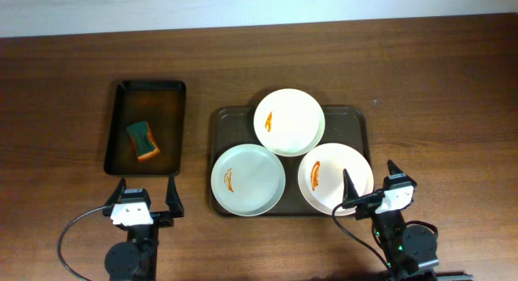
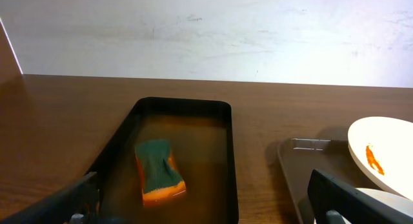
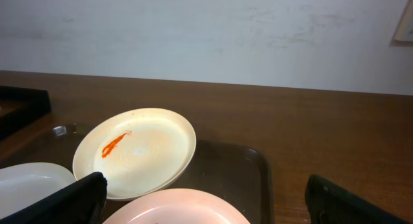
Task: Clean dirty plates on tray and stack at the side
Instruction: 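Move the left gripper down over the green-orange sponge in the black tray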
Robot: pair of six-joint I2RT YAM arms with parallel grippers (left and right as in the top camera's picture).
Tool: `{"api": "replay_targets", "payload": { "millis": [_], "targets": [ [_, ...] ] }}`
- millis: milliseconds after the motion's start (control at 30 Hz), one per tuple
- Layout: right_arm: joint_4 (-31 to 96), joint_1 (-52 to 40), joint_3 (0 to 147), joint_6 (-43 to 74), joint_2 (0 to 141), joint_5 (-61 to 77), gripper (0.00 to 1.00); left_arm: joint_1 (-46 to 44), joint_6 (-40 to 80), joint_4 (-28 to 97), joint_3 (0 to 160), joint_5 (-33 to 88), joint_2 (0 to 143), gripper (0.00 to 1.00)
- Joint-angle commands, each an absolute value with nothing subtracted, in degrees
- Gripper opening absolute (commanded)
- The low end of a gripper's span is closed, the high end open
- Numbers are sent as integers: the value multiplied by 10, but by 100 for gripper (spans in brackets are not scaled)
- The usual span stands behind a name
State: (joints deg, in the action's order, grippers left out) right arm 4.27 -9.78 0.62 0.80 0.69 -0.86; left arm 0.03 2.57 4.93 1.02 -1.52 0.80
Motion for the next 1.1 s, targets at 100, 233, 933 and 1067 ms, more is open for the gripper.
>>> {"api": "replay_targets", "payload": {
  "millis": [100, 233, 933, 1067],
  "targets": [
    [46, -93, 3, 4, 2, -18, 98, 2, 17, 48, 5, -11, 4, 99],
    [46, -93, 3, 4, 2, -18, 98, 2, 17, 48, 5, -11, 4, 100],
    [46, -93, 3, 4, 2, -18, 98, 1, 288, 9, 6, 434, 4, 100],
    [46, -93, 3, 4, 2, -18, 98, 2, 283, -180, 15, 485, 4, 99]
  ]
}}
